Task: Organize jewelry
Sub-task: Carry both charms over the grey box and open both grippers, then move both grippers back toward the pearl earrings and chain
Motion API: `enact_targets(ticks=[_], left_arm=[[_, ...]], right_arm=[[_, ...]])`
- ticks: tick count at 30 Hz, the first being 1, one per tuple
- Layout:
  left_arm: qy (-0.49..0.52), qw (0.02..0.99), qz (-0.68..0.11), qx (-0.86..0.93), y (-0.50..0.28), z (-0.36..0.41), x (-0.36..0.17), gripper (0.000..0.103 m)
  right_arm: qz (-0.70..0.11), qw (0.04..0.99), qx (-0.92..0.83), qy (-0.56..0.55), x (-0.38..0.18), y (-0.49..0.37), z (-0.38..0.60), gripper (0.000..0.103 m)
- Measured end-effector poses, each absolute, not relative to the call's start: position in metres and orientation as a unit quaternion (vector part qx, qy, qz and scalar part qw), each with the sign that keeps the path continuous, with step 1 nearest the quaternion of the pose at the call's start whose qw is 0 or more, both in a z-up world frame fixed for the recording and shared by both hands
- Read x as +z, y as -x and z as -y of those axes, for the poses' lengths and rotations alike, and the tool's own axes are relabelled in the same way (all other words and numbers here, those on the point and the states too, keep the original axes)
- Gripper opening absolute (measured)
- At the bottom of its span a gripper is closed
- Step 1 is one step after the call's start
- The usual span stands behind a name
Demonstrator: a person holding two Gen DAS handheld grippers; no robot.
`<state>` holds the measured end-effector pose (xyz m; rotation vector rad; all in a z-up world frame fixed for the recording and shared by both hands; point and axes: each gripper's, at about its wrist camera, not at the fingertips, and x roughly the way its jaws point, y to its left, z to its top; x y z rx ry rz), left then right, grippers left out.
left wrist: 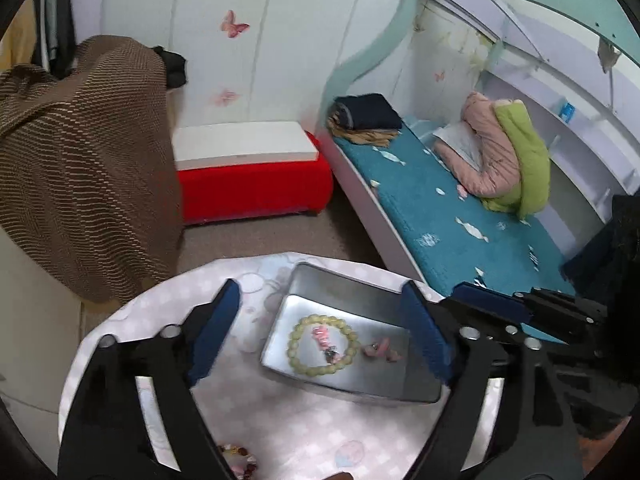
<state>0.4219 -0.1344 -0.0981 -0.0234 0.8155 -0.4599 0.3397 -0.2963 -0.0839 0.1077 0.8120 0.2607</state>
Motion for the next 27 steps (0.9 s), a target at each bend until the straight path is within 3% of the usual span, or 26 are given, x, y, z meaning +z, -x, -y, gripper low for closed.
enact_targets(ticks=[2,4,5,15,27], left_arm=[[0.010,0.900,-0.382,-0.210,-0.415,0.128,-0.093,0.091],[0.008,0.909,-0.370,-0.194,-0.406,0.119,-0.087,0.093],[0.008,0.912,-0.364,-0.187,-0.402,0.115,-0.084,0.094],[0.006,0.948,-0.294,-0.123,-0.343,0.067,-0.047,0.096],[0.018,0.958,-0.269,-0.096,-0.275,0.033,-0.031,0.097]], right_arm=[[-0.390,0.910,0.127,-0.066,-0.083,-0.337,0.299,0.046],[-0.377,0.915,0.121,-0.082,-0.079,-0.334,0.304,0.094],[-0.366,0.919,0.118,-0.091,-0.076,-0.330,0.306,0.096],[-0.336,0.931,0.111,-0.091,-0.057,-0.307,0.301,0.096],[-0.286,0.950,0.107,-0.058,-0.031,-0.255,0.279,0.096]])
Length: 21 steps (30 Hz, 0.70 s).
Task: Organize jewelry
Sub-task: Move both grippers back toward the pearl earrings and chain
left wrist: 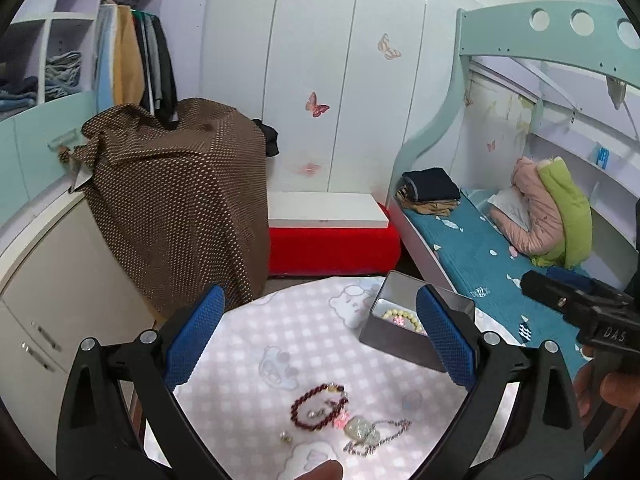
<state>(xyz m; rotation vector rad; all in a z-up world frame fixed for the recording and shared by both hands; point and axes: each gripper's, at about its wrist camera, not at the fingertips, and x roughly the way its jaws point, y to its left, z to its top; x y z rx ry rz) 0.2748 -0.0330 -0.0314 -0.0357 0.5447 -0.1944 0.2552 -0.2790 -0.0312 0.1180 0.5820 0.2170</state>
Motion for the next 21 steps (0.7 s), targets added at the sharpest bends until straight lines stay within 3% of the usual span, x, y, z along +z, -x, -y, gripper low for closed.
enact_targets(ticks=[21], left_arm=[[0.011,0.957,-0.287,-0.046,-0.208,-0.014,-0.072,0.096]], right_arm=[[-0.261,0.961,0.093,-0.005,-0.041,-0.184,0.256,0.096]])
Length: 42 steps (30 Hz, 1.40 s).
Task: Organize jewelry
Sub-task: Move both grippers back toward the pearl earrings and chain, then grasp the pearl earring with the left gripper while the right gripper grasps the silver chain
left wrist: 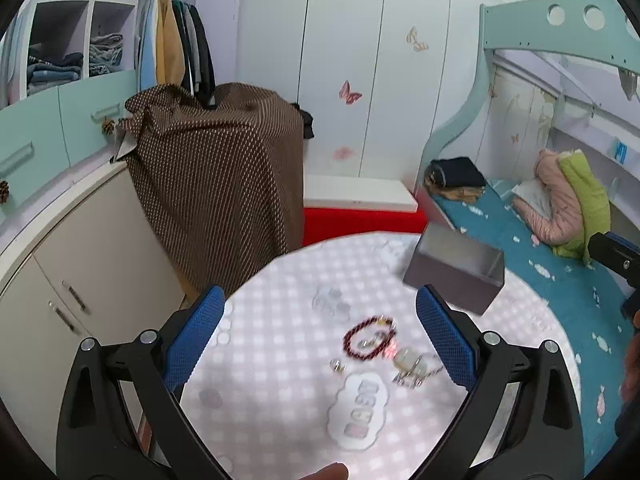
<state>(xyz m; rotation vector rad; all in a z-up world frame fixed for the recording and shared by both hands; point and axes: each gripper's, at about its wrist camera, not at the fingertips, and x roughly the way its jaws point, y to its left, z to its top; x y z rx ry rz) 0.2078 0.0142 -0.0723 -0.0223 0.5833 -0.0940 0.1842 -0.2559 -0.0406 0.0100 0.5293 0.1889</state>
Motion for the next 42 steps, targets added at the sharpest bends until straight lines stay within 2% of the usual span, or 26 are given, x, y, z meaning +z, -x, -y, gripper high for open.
enact_targets(ticks=[14,34,36,38,42], left_arm=[[-0.005,0.938,-0.343,-0.048,-0.204,-0.013,-0.139,0.096],[-0.024,0.907,-0.419,-0.038,-0.271,0.002,-0.210,0.095],[-0.023,0.906,-0.422,-0.039,-0.274,0.001,-0.212,0.093],[-0.023,0.901,-0.430,-0.043,-0.277,0.001,-0.216,0.072],[-0.026,0.898,-0.437,-0.053,-0.279,0.004,-0.220,0.066]], right_arm=[[-0.316,0.944,0.101,-0.007,-0.079,-0.185,0.243,0.096],[-0.402,0.910,0.100,0.025,-0.143,-0.217,0.236,0.096],[-0.419,0.901,0.103,0.032,-0.156,-0.224,0.235,0.096],[-0.433,0.894,0.108,0.039,-0.168,-0.231,0.232,0.096],[-0.445,0.885,0.121,0.059,-0.184,-0.242,0.222,0.094]])
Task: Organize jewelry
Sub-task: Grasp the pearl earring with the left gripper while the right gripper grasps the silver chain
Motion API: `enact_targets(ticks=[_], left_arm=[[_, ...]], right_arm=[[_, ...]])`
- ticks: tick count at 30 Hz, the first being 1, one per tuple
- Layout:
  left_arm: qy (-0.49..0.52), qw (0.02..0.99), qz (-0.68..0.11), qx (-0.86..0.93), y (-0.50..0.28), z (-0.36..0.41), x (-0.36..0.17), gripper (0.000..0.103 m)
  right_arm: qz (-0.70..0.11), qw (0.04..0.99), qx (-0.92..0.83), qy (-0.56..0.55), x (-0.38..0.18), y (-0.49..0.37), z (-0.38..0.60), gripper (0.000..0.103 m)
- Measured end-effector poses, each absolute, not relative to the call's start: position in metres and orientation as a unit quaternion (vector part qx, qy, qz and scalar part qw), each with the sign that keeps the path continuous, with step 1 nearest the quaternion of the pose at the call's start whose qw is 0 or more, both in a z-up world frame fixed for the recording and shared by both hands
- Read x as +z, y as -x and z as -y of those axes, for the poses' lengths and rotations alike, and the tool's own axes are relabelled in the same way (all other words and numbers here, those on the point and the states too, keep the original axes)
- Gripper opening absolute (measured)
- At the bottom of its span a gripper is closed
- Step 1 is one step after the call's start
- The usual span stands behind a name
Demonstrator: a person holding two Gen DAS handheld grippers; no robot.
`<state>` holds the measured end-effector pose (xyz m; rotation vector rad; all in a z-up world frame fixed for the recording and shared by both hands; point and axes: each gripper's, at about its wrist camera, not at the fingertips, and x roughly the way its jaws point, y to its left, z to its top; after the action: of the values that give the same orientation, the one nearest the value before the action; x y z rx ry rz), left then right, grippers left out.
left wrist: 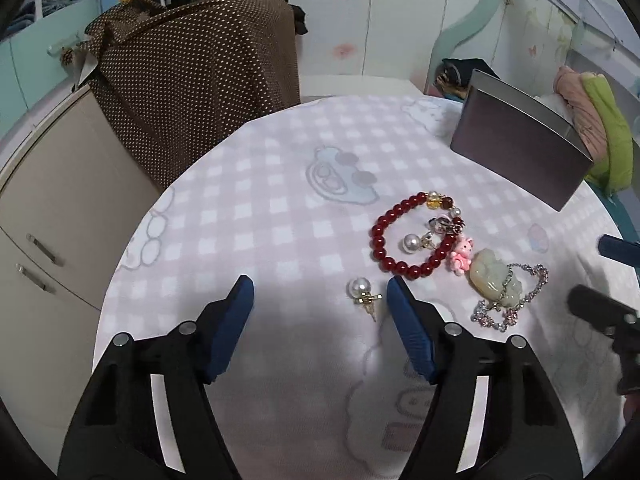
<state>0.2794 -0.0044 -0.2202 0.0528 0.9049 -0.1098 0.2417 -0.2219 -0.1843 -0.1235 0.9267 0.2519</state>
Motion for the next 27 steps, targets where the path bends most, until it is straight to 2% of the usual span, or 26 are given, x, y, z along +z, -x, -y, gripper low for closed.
enact_targets(ticks=[2,6,8,10,11,12,13,19,27], left_arm=[[-0.028,0.898,-0.436,-0.059,-0.279,0.006,-0.220,0.061],[-0.030,0.897,-0.434,-0.073,-0.281,0.010,-0.219,0.046],[-0.032,0.897,-0.434,-0.081,-0.282,0.012,-0.218,0.031],[-0.030,0.896,-0.434,-0.091,-0.282,0.013,-0.218,0.022],[-0.025,0.895,-0.435,-0.097,-0.282,0.013,-0.218,0.015],[-0.020,0.894,-0.436,-0.102,-0.282,0.012,-0.217,0.015],[-0.016,0.894,-0.436,-0.105,-0.281,0.012,-0.217,0.015],[0.006,0.893,-0.435,-0.112,-0.272,0.004,-0.216,0.014],[0.011,0.901,-0.419,-0.111,-0.258,-0.005,-0.200,0.014]], right_arm=[[-0.448,0.883,0.125,0.065,-0.189,-0.246,0.218,0.088],[-0.452,0.879,0.129,0.079,-0.198,-0.254,0.211,0.055],[-0.448,0.880,0.136,0.085,-0.198,-0.254,0.208,0.043],[-0.448,0.876,0.151,0.093,-0.198,-0.253,0.202,0.021],[-0.445,0.876,0.147,0.111,-0.199,-0.251,0.198,0.019],[-0.442,0.877,0.148,0.118,-0.199,-0.249,0.196,0.014],[-0.442,0.877,0.152,0.112,-0.199,-0.250,0.196,0.011],[-0.442,0.880,0.154,0.086,-0.196,-0.245,0.206,0.010],[-0.411,0.894,0.174,0.047,-0.160,-0.233,0.218,0.010]])
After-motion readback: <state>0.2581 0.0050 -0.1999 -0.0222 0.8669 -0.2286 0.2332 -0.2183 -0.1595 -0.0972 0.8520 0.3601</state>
